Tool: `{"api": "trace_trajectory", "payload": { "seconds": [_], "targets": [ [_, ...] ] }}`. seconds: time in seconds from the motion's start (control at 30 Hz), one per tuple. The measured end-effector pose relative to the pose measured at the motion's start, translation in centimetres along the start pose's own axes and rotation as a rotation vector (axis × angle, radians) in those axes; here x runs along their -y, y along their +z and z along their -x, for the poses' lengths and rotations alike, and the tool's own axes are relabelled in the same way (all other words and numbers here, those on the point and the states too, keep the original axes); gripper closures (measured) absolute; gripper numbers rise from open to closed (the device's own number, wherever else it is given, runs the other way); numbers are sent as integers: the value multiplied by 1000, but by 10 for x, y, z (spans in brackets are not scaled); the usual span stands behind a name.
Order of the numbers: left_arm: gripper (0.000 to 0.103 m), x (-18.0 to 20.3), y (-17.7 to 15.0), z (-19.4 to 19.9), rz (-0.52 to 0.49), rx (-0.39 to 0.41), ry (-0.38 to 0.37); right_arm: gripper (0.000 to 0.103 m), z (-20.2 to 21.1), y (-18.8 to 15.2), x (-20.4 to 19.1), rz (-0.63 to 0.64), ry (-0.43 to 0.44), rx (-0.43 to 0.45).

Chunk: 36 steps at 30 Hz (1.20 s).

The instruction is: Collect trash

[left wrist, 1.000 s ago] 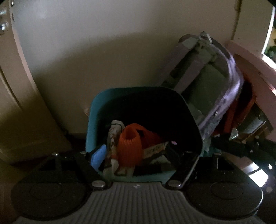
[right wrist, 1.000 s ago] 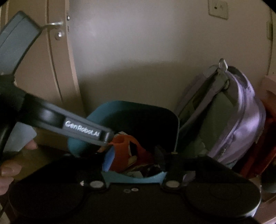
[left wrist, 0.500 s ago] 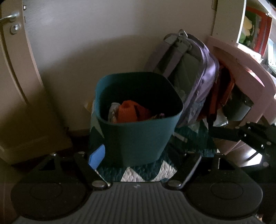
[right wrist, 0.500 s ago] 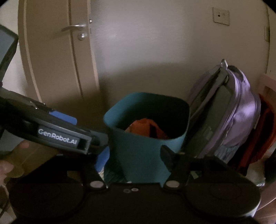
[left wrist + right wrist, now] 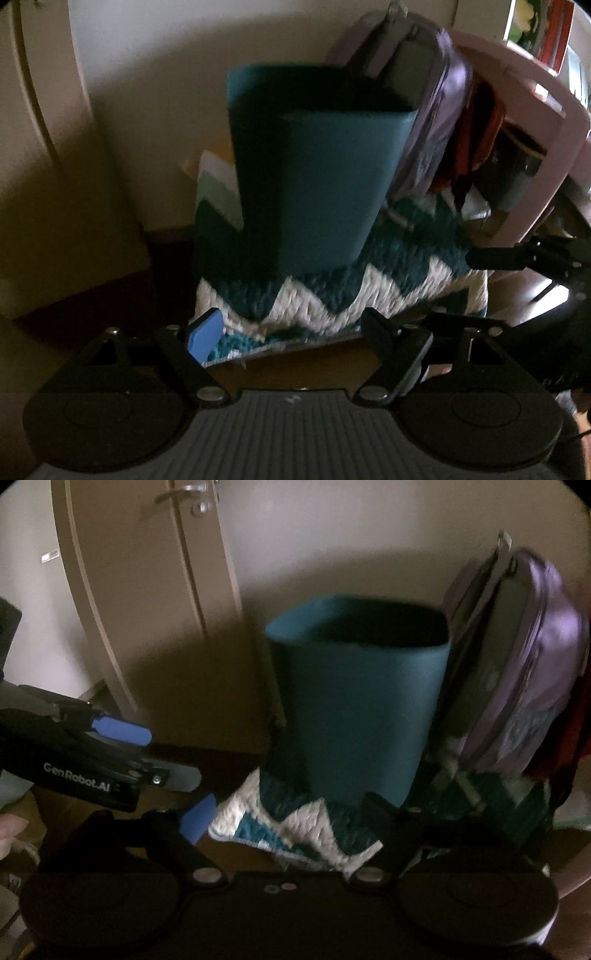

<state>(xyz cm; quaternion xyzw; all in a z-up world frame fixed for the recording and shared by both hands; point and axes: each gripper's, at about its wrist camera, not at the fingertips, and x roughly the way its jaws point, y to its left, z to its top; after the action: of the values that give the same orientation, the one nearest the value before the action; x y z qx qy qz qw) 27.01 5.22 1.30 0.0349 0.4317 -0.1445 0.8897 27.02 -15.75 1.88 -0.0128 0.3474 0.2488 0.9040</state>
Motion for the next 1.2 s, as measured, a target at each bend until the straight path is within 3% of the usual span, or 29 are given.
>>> {"api": "trace_trajectory", "payload": {
  "seconds": [0.3,0.43,0.57,0.73,0.93,1.2],
  "targets": [
    [18,-40,-70,-89,-2,-159,-58,12,-81,-65,15,-62,21,-168],
    [2,-46,-99,-137,-62,-214,-33,12,-122,-94,23,-60,29,-233],
    [2,-52,-135,-199,-119,-324,-26,12,-169,-120,29,-41,24,-324],
    [2,-62,-184,-278,-127,-479,-56,12,-231,-157,35,18,38,-429],
    [2,-80,-245,-368,-54,-693,-78,14,-309,-201,34,158,58,-566],
    [2,-88,-308,-439,-134,-785,-23,17,-392,-247,30,281,120,-694]
  ]
}}
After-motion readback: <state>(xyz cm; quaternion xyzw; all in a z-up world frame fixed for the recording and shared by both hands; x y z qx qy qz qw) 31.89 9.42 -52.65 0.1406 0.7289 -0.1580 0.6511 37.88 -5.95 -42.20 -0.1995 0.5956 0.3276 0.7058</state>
